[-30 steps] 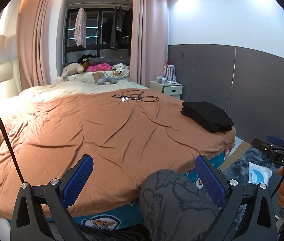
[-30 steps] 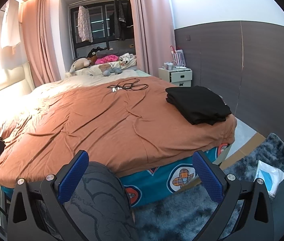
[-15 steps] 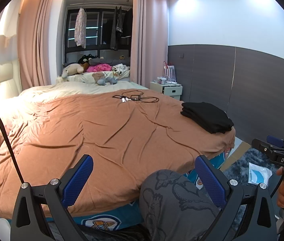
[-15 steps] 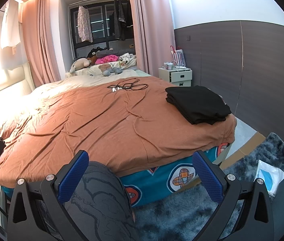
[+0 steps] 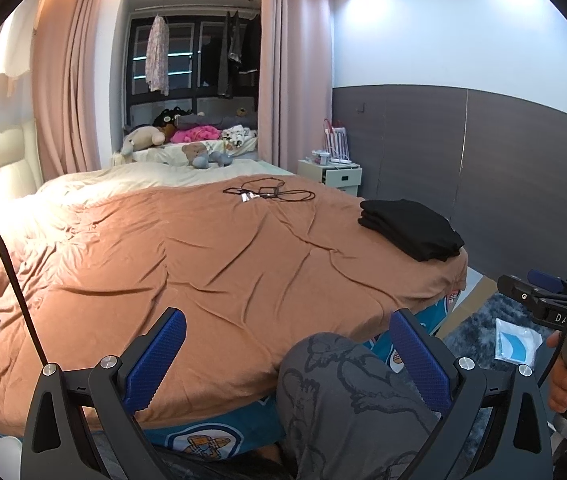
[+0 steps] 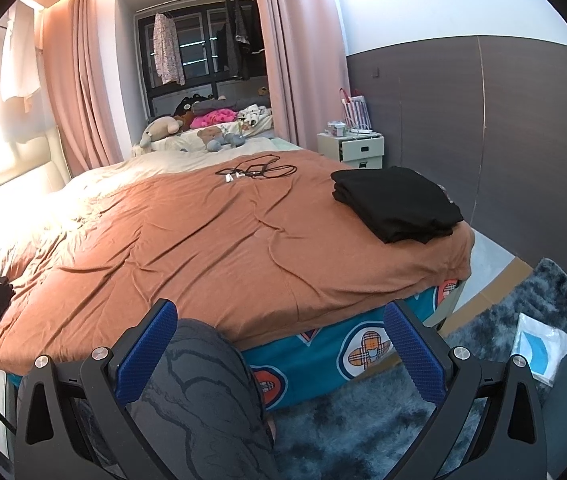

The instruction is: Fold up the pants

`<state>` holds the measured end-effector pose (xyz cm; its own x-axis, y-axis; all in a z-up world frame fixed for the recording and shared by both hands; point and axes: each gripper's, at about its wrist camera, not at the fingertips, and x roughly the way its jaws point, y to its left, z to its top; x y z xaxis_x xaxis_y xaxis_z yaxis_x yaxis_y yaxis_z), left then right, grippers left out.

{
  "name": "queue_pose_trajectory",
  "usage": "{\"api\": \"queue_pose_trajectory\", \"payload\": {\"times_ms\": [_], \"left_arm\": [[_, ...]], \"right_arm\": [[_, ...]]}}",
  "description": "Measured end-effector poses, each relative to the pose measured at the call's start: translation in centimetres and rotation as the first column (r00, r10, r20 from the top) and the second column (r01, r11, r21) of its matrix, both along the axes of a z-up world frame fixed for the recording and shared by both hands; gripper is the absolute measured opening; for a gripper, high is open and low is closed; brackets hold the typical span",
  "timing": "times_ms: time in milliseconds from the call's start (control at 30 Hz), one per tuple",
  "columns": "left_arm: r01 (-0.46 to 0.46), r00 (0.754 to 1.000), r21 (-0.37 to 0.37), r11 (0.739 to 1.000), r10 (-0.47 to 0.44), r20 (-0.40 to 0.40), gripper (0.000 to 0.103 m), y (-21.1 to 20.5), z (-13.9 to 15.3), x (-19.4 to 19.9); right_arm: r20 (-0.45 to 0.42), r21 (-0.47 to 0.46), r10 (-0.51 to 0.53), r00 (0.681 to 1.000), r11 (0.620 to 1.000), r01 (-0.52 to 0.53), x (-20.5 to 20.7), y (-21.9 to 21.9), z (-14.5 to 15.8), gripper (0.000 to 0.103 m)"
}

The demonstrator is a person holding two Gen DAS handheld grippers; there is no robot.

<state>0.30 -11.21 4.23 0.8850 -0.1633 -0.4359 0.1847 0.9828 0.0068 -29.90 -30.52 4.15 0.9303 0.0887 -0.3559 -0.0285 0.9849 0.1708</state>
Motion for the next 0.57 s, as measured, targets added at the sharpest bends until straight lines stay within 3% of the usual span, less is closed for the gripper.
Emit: {"api": "queue_pose_trajectory", "payload": {"times_ms": [567], "left_arm": [[0.005,1.0,0.015,1.0,-0.005,-0.019,0.103,-0.79,-0.82,-0.07]], "right_arm": [[-0.02,0.012,-0.013,1.0,1.0,0.013,0.08,0.3,-0.49,0.103]]}}
